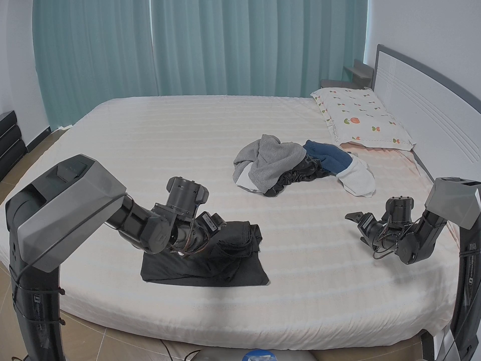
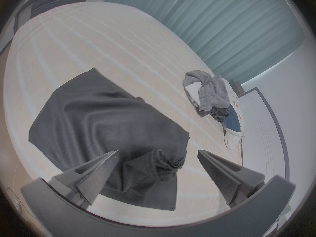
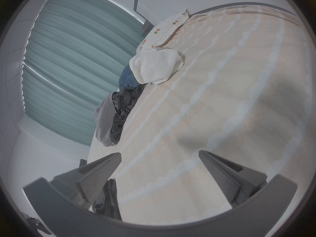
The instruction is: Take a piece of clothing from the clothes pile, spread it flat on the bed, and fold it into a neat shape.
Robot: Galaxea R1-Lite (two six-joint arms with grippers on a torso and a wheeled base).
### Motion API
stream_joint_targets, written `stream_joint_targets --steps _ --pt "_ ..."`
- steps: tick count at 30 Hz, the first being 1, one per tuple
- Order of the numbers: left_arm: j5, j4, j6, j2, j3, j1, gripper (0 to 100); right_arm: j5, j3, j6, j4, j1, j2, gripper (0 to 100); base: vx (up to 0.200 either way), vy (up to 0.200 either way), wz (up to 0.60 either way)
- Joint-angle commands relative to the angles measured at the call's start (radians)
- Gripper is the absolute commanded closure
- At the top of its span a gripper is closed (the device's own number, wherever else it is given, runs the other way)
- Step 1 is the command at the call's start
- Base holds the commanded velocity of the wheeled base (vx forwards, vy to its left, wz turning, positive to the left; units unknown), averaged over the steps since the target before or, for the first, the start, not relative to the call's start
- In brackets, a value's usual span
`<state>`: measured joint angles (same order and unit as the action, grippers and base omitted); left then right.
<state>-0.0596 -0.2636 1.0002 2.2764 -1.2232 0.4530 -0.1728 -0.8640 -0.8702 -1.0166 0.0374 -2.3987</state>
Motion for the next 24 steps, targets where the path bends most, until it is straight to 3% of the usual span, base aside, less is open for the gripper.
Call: stream_joint_targets --steps 1,5,12,18,24 --pt "0.069 -0.137 0.052 -0.083 0.198 -0.089 0 0.001 0.007 -0.001 -0.002 0.007 0.0 0 -0.2 0.0 0.0" --pt "0.101 -0.272 0.089 -0.071 0.315 -0.131 0 0.001 0.007 -0.001 -0.002 0.007 0.001 0 -0.2 0.0 0.0" --pt "0.133 -0.477 0.141 -0.087 0.424 -0.183 0 0.001 0.005 -0.001 0.0 0.019 -0.005 0 0.0 0.0 0.0" --pt "0.122 -0.499 0.15 -0.094 0.427 -0.214 0 0.002 0.007 0.0 0.0 0.029 -0.008 0 0.0 0.0 0.0" --pt "0.172 -0.517 0.153 -0.106 0.426 -0.284 0 0.002 0.007 0.0 -0.002 0.03 -0.005 0 0.0 0.0 0.0"
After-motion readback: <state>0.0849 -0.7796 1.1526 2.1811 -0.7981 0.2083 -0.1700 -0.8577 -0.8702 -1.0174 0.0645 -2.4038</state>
